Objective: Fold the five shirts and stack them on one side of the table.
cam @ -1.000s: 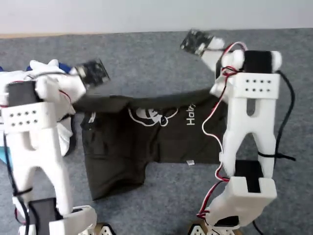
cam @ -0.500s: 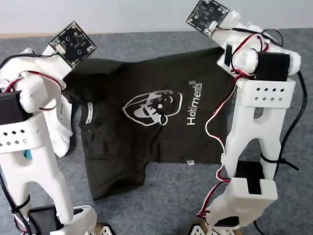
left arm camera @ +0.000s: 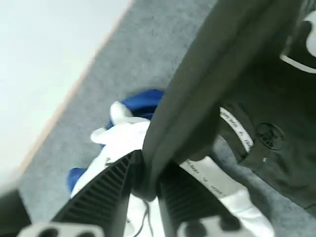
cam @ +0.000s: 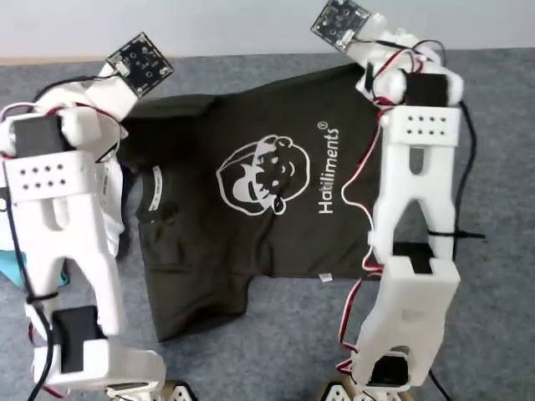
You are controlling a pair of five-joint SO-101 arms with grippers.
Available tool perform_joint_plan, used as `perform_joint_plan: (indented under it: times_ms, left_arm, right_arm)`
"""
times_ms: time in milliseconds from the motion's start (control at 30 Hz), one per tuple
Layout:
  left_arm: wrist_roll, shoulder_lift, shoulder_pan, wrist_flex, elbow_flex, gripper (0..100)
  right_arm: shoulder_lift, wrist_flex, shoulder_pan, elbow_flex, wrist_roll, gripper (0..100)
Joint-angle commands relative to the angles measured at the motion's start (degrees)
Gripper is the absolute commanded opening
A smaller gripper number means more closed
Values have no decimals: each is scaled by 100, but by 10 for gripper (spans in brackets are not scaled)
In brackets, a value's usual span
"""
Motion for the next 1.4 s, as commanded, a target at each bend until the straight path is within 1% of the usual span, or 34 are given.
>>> perform_joint_plan:
  times_ms: [0, 133, 267, 367, 567, 700, 867, 1000, 1133, 1367]
  left_arm:
    - [44, 0, 70, 44, -40, 2]
    - [44, 0, 176, 158, -40, 2]
    - [35, 0, 176, 237, -40, 2]
    - [-9, 0, 176, 580, -40, 2]
    - [-756, 35, 149, 1688, -4, 2]
    - [-993, -9, -9, 1670, 330, 2]
    - [-1380, -79, -149, 1679, 1015, 2]
    - [-1881, -589, -202, 1679, 1947, 2]
    - [-2418, -1248, -176, 1679, 3055, 2]
    - [-2708, -1811, -167, 1670, 4330, 2]
  right_arm:
    - [286, -497, 57, -273, 70, 9]
    - [576, -602, 57, -281, 70, 9]
    - [549, -409, 22, -281, 70, 9]
    - [400, 251, -13, -281, 70, 9]
    - [31, 1947, -31, -281, 79, 9]
    - [-101, 2905, -31, -281, 316, 9]
    - [-207, 3793, -31, -281, 431, 9]
    - [-400, 3855, 119, 26, 440, 9]
    - [-787, 3864, 171, 932, 598, 9]
    - [-1736, 3837, 180, 2629, 607, 9]
